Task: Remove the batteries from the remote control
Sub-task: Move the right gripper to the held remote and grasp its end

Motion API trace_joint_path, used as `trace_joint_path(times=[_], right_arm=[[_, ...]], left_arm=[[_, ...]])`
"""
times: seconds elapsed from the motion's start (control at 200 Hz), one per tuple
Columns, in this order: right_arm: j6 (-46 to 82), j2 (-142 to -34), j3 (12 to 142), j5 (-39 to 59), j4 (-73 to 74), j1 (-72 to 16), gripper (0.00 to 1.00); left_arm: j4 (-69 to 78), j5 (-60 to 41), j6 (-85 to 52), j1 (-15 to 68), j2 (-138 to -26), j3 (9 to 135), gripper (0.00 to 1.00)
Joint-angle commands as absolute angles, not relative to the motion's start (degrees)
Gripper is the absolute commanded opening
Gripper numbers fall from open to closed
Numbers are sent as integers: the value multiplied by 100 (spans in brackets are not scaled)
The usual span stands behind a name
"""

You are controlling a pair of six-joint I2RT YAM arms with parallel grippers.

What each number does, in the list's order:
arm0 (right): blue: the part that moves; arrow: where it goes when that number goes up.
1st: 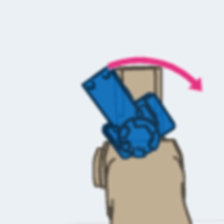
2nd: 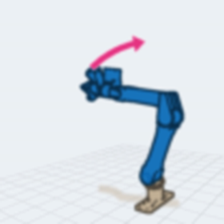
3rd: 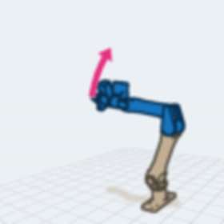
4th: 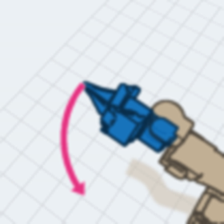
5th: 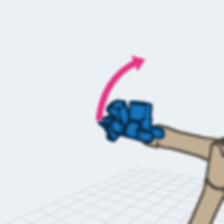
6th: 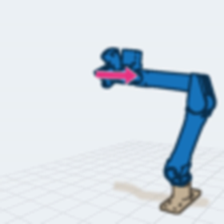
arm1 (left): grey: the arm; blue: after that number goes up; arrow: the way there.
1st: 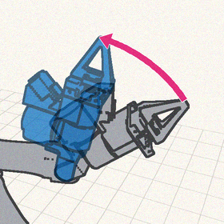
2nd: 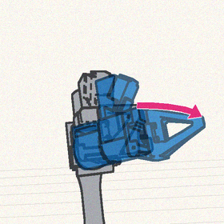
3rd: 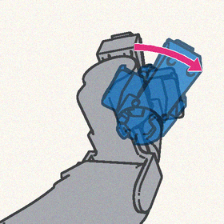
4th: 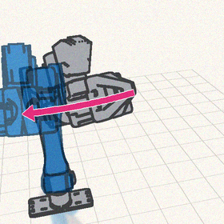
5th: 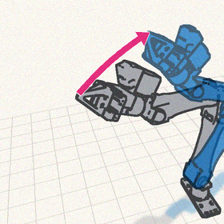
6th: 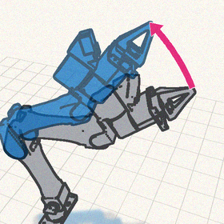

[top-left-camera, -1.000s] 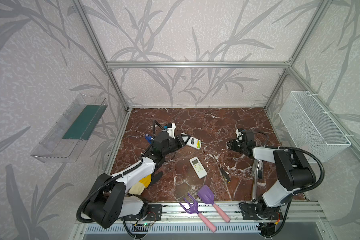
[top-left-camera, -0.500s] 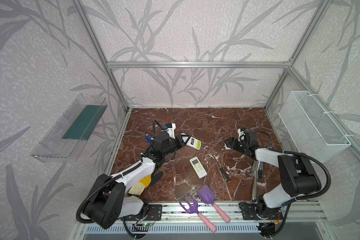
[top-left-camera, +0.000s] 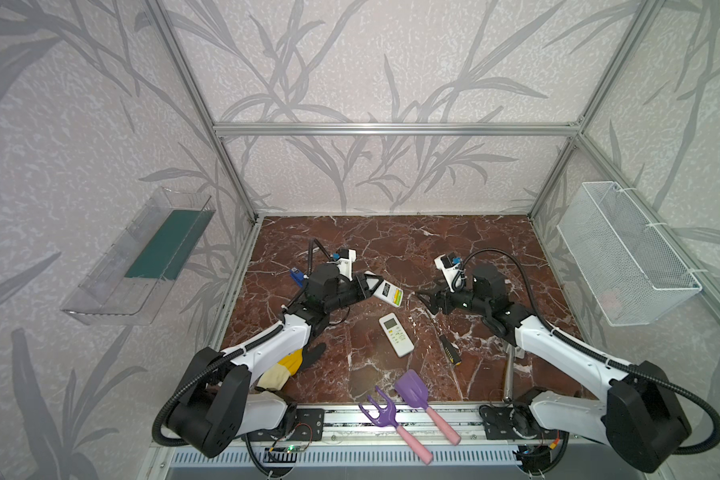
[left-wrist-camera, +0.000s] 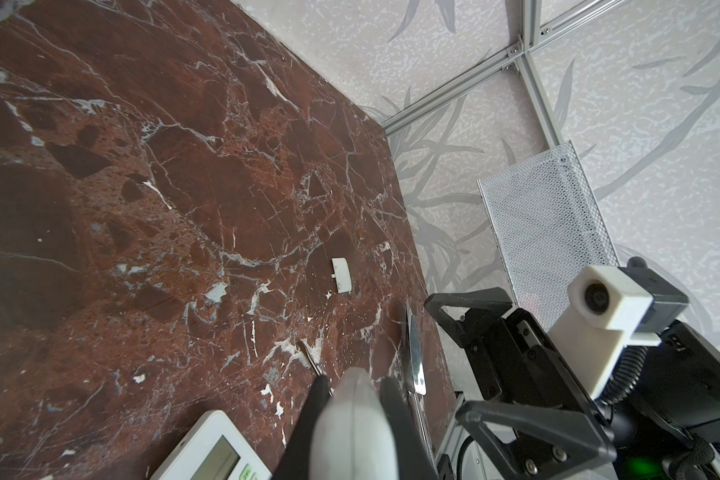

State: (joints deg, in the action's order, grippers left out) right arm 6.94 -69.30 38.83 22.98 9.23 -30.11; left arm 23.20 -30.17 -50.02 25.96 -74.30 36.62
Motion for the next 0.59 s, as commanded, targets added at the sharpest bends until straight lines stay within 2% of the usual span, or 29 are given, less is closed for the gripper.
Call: trace_joint_path(times=[0.0, 0.265, 0.59], right_arm=[[441, -6872, 4111, 2339, 794, -3459, 86], [-448, -7141, 4482, 1357, 710, -4370, 89], [-834, -7763, 5071, 1322, 544, -4412, 89]], left_arm=[[1992, -3328, -4597, 2584, -7314, 3957, 0], [1920, -3606, -4532, 2591, -7186, 4025, 0], [2069, -4033, -4447, 2610, -7085, 4017, 0]])
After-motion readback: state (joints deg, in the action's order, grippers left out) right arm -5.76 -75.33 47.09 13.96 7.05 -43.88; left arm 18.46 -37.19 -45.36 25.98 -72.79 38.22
